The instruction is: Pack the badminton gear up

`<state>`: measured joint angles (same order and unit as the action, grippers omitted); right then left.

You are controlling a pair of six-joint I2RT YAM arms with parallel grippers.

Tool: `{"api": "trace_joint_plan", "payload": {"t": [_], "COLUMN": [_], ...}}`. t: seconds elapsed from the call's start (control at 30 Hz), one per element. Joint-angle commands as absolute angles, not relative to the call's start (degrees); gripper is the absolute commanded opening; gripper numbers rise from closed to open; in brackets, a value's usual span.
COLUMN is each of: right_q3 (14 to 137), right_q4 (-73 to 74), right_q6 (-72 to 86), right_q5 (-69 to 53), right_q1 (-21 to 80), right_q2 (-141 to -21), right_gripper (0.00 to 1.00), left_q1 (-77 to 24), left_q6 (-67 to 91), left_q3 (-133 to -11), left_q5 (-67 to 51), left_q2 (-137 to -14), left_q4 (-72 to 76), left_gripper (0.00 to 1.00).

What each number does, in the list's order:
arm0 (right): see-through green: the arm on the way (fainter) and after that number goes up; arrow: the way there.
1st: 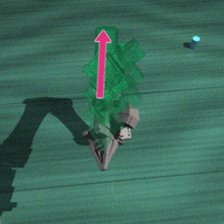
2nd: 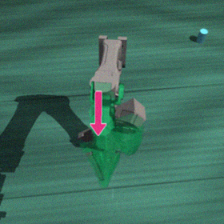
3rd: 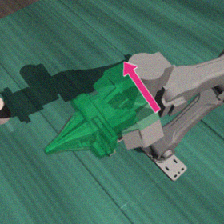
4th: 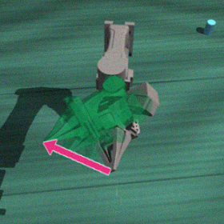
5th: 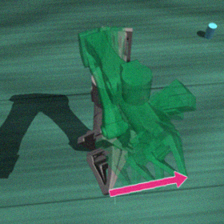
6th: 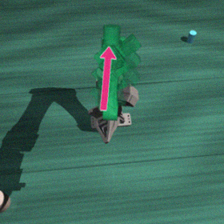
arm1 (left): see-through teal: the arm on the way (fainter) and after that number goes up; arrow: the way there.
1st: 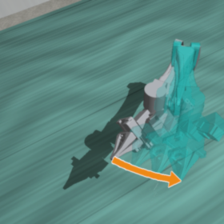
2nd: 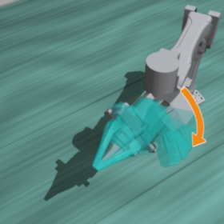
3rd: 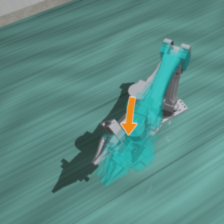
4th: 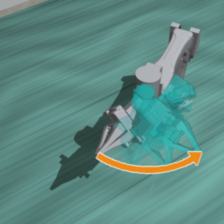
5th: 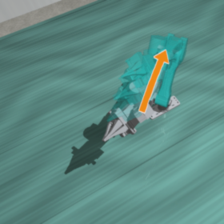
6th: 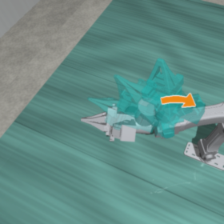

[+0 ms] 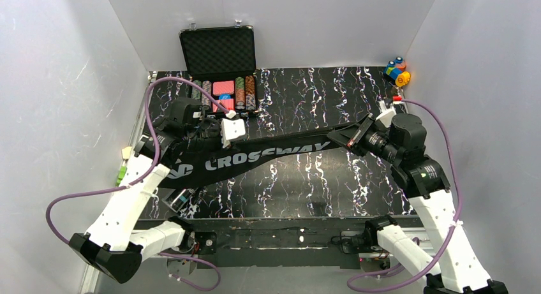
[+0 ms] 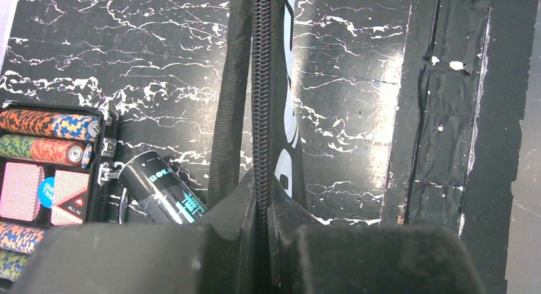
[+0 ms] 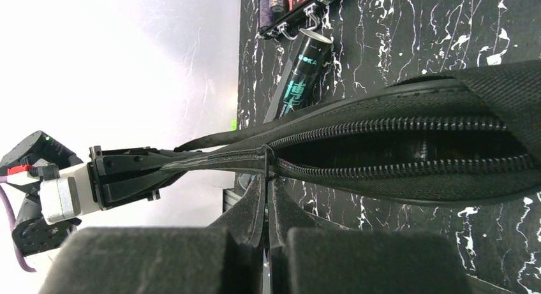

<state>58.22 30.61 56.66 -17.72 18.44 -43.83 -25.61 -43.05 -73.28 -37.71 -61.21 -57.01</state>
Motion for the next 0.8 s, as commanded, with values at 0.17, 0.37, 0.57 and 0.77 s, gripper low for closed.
{"api": "trace_joint_plan", "payload": {"t": [0.17, 0.37, 0.57, 0.77], "right_q3": [65.3, 67.5, 68.4, 66.8], "right_q4": [37.1, 40.7, 44.0, 45.6], "right_q6": [50.4, 46.4, 42.6, 41.0], "right_q5": [-18.3, -22.8, -27.9, -24.5], "right_q1": [11.4, 2.7, -8.6, -10.9], "right_q2": [-42.6, -43.0, -43.8, -43.8], "right_gripper": [0.01, 0.01, 0.01, 0.01], "left_q1": [-25.8, -25.8, -25.8, -25.8], "left_q6": [-46.7, -47.3, -47.9, -48.0], "left_q3": [-76.3, -76.7, -76.4, -76.4], "left_q5": [-40.1, -40.2, -40.0, -40.2], "left_q2": [-59.1, -58.8, -58.2, -58.0], "left_q4": [-56.5, -57.4, -57.6, -57.8], "left_gripper": [0.0, 0.0, 0.0, 0.0]}}
